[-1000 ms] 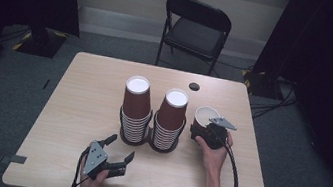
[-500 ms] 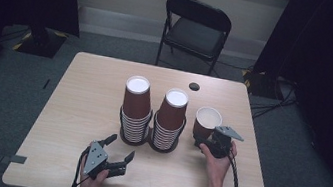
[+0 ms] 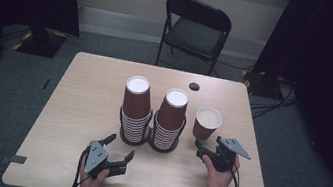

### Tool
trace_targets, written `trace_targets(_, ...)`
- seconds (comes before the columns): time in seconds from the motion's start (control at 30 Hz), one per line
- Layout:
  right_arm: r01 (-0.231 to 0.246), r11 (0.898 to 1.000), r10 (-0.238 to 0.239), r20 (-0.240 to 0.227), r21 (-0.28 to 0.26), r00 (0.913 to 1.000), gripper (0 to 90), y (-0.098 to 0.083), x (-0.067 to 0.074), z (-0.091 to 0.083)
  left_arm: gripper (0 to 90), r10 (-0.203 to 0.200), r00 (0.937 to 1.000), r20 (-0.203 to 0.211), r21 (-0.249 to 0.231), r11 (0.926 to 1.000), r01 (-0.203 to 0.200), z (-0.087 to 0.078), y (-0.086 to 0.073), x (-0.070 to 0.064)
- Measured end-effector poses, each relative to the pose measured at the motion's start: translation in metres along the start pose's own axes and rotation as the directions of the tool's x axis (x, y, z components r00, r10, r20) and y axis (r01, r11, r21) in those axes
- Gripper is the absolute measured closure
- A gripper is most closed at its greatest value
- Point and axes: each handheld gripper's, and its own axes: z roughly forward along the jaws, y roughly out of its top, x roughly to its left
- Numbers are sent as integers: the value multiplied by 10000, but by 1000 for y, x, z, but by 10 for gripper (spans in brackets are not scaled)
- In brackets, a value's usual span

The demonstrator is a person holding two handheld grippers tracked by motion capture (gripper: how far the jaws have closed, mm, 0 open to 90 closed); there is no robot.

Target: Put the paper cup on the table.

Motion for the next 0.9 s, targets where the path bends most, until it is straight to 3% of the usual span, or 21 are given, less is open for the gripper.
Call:
trace_targets(0.17,-3,9979,-4,-109,-643,9999,146,-9,12,-19,158,-28,10000,11,103,9999,28,1,0,-1)
trace_targets(0.43,99,9959,-143,-479,-895,9987,178,-21,31,-31,158,-416,9989,-220,457,9980,426,3,1,1)
trace_targets(0.6,153,9944,-224,-667,-1047,9975,179,-33,49,-37,158,-352,9992,-188,513,9980,361,3,2,1)
trace_targets(0.63,180,9942,-274,-881,-1060,9957,179,-37,57,-39,158,-372,9990,-260,469,9982,384,2,1,0)
trace_targets(0.7,639,9934,-715,-781,-957,9944,179,-42,65,-37,158,-387,9989,-264,473,9981,399,2,1,1)
trace_targets(0.73,639,9934,-715,-781,-957,9944,179,-42,65,-37,158,-464,9986,-255,488,9977,476,2,1,1)
trace_targets(0.77,915,9924,-992,-960,-822,9904,180,-45,70,-34,158,-550,9982,-246,480,9973,562,2,1,2)
trace_targets(0.8,967,9924,-1048,-1113,-760,9882,182,-45,71,-34,159,-586,9981,-177,453,9972,593,2,1,4)
trace_targets(0.9,1013,9905,-1101,-939,-931,9895,178,-46,72,-34,159,-601,9981,-163,390,9974,607,1,1,3)
